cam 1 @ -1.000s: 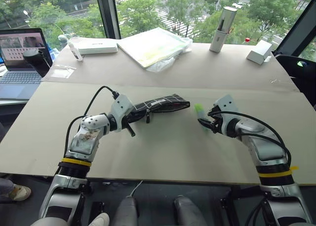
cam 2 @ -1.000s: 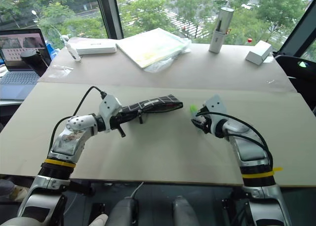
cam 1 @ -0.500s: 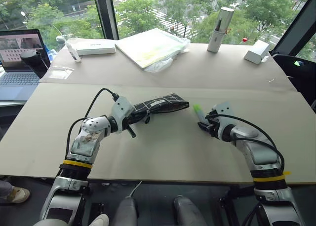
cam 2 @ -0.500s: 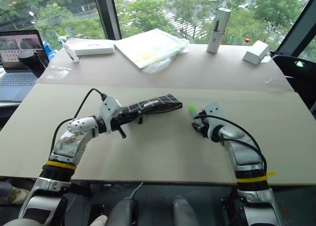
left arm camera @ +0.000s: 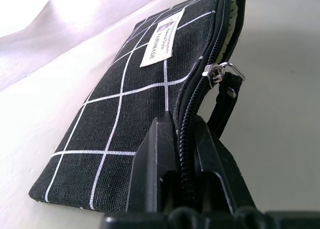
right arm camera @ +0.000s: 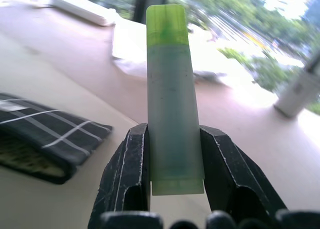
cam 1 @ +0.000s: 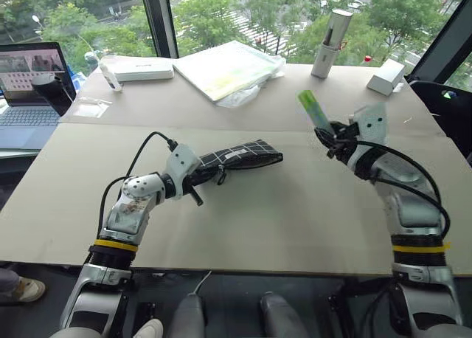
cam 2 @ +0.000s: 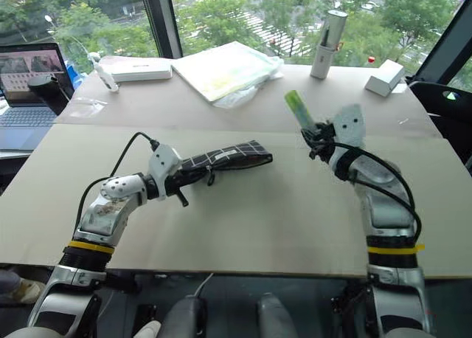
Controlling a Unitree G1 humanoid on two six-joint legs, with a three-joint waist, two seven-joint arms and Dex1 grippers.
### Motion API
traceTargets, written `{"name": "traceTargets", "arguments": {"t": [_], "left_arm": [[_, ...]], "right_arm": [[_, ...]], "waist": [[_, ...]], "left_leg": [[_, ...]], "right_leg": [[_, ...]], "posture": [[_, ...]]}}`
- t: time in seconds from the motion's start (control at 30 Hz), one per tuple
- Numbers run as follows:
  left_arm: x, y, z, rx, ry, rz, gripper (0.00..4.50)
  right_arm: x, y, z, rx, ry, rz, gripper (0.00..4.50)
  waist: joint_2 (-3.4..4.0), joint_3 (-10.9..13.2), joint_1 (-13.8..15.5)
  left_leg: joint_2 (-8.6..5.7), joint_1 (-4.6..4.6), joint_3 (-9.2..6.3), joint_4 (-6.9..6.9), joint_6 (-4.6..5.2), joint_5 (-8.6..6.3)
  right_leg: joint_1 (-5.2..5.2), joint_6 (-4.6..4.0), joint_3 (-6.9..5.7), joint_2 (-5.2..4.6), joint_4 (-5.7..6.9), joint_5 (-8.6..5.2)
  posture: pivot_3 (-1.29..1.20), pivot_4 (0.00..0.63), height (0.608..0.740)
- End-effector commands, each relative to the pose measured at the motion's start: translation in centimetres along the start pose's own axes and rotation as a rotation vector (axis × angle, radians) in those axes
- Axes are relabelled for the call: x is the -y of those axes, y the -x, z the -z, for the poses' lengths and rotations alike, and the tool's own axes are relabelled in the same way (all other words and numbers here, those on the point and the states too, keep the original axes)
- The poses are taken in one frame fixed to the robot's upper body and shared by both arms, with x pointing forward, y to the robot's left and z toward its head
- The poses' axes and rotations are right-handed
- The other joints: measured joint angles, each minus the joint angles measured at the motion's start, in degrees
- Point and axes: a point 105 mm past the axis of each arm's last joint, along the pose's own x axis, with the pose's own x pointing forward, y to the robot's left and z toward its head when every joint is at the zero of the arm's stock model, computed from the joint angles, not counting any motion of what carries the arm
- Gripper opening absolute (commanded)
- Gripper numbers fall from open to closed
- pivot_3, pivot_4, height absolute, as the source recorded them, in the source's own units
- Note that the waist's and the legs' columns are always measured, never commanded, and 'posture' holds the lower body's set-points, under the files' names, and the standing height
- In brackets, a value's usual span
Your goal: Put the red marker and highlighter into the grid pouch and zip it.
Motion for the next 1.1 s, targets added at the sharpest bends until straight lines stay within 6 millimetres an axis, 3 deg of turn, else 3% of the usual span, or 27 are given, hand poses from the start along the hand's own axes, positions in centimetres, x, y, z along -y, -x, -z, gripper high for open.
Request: {"name": "traceTargets", "arguments": {"t": [0.03, 0.2, 0.43, 0.73, 1.1], "left_arm": [[-0.2, 0.0, -1.4, 0.044, -0.035, 0.001, 0.00], [-0.1, -0.1, -1.5, 0.046, -0.036, 0.005, 0.00], [-0.2, 0.0, -1.5, 0.044, -0.039, 0.003, 0.00], [-0.3, 0.1, -1.7, 0.043, -0.045, 0.003, 0.00], [-0.2, 0.0, -1.7, 0.042, -0.046, 0.010, 0.00]], "right_arm": [[-3.7, 1.2, -0.3, 0.011, 0.228, -0.267, 1.04], [-3.8, 1.4, 0.9, -0.042, 0.380, -0.323, 1.04], [-3.8, 0.2, 1.7, -0.056, 0.428, -0.315, 1.04], [-3.5, 0.1, 3.9, -0.131, 0.495, -0.315, 1.04], [-2.7, -1.0, 3.5, -0.118, 0.479, -0.275, 1.04]], "waist": [[0.00, 0.0, 0.1], [-0.01, 0.0, 0.1], [-0.01, 0.0, 0.0], [-0.01, 0.0, 0.5], [-0.01, 0.0, 0.9]], "left_leg": [[0.00, 0.00, 0.01, 0.01, 0.00, 0.00], [-0.01, 0.01, 0.02, 0.09, -0.01, 0.01], [-0.01, 0.01, 0.02, 0.08, -0.01, 0.01], [-0.02, 0.01, 0.03, 0.09, -0.02, 0.01], [-0.02, 0.02, 0.03, 0.09, -0.02, 0.02]], "right_leg": [[0.02, 0.00, 0.00, -0.01, -0.01, 0.00], [-0.01, 0.00, 0.03, -0.01, 0.08, 0.00], [-0.05, 0.00, 0.04, 0.00, 0.10, 0.00], [-0.04, -0.01, 0.04, -0.01, 0.11, 0.00], [-0.04, -0.01, 0.05, -0.01, 0.12, 0.01]], "posture": [[0.00, 0.150, 0.740], [0.00, 0.150, 0.740], [0.00, 0.150, 0.740], [0.00, 0.150, 0.740], [0.00, 0.150, 0.740]]}}
